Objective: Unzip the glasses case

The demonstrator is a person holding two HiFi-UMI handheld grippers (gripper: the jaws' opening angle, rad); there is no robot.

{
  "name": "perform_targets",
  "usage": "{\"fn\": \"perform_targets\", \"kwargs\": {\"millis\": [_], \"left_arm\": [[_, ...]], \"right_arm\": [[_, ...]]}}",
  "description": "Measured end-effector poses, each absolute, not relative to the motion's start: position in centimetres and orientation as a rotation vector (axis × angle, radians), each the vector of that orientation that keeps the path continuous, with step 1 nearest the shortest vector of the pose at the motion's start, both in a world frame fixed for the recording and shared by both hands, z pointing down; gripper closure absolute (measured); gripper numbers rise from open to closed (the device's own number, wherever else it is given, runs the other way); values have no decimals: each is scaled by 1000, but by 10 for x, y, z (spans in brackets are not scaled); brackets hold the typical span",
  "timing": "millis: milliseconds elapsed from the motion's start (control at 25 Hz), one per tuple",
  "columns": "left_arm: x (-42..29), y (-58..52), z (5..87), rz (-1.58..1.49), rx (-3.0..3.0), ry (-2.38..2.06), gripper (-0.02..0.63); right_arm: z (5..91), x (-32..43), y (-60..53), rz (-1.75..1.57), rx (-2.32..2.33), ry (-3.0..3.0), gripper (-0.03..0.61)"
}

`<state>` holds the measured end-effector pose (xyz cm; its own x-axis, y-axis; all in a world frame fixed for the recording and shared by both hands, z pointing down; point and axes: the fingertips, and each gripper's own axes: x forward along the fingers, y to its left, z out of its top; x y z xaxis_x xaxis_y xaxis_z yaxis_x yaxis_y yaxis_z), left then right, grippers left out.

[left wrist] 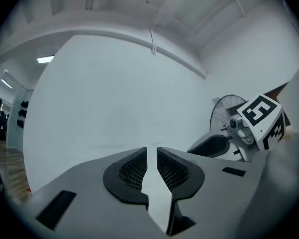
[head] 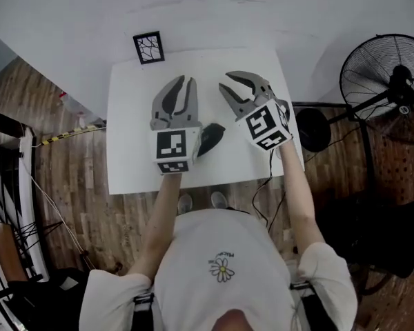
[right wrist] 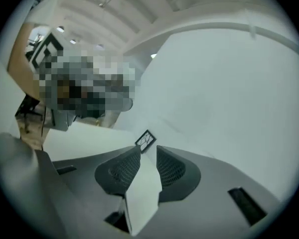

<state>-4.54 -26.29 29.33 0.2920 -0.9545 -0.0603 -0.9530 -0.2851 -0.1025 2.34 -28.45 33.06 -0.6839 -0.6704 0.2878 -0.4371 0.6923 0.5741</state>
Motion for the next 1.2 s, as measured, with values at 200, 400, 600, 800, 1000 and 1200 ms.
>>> {"fn": "perform_targets", "kwargs": {"millis": [200,400,600,800,1000,1200], "left_arm": [[-53,-221,264,112,-2426,1749,563],[-58,-189,255,263,-2378,1737,592],[-72,-170,266,243,-2324,1772,598],[-80,-156,273,224,-2283,1796,598],[-84,-153,283,195,-2285,1815,598],[-87,-156,285,195,-2286,1827,598]], "right_arm": [[286,58,-241,-599,1267,-2611,503],[288,84,-204,-371,1639,-2647,503],[301,79,-179,-263,1739,-2627,569],[319,69,-162,-196,1705,-2616,572],[334,65,-157,-149,1685,-2593,572],[337,68,-159,-147,1691,-2563,572]]}}
